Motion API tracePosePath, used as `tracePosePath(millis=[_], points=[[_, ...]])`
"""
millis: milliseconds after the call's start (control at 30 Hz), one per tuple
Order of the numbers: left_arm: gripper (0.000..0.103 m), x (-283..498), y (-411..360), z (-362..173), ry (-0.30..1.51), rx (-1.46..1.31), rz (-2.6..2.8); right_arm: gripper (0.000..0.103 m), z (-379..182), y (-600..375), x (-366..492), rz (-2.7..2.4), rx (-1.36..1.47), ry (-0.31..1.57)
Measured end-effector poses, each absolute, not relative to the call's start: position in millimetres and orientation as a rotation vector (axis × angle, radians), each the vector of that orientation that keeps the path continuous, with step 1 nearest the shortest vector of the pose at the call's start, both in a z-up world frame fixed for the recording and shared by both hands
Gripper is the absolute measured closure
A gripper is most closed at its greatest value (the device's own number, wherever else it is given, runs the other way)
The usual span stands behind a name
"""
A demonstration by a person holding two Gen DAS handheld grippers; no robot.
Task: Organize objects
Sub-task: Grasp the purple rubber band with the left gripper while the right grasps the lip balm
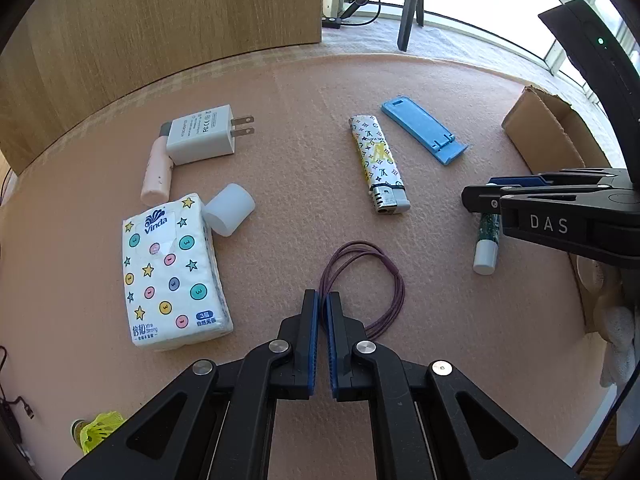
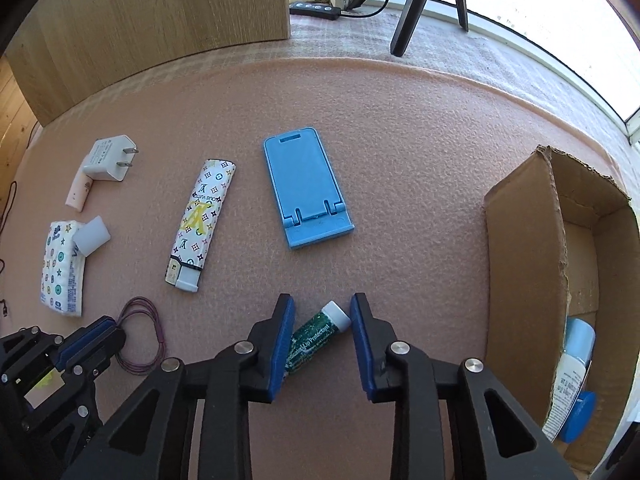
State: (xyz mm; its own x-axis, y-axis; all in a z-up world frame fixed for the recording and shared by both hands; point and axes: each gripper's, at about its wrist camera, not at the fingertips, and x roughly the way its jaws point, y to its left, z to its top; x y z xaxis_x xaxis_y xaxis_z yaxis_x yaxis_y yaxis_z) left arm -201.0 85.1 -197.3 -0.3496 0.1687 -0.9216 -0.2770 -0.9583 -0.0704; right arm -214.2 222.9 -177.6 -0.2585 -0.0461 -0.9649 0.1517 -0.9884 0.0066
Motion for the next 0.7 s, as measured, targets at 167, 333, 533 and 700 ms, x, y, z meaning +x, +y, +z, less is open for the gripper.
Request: tracePosePath(millis=[167, 333, 533, 700], points=[[0.099, -190.0, 81.1, -197.2, 0.104, -1.609, 2.365, 0.081, -178.8, 225.5, -205.6, -2.358, 1.835, 0.118], [0.099, -172.9, 77.6, -197.2, 0.079, -1.609, 2.353, 0.080, -174.9, 243.0, -195.9, -2.342, 1.836, 0.009], [0.099, -150.7, 75.6, -198.3, 0.073, -1.599, 2.344, 0.060, -168.3, 263.2, -172.2, -2.347, 1.832, -0.151], [0.099, -139.3, 71.0, -198.6, 0.051, -1.600, 2.343, 0.060, -172.3, 253.8, -166.0, -2.331, 1.838, -0.135]])
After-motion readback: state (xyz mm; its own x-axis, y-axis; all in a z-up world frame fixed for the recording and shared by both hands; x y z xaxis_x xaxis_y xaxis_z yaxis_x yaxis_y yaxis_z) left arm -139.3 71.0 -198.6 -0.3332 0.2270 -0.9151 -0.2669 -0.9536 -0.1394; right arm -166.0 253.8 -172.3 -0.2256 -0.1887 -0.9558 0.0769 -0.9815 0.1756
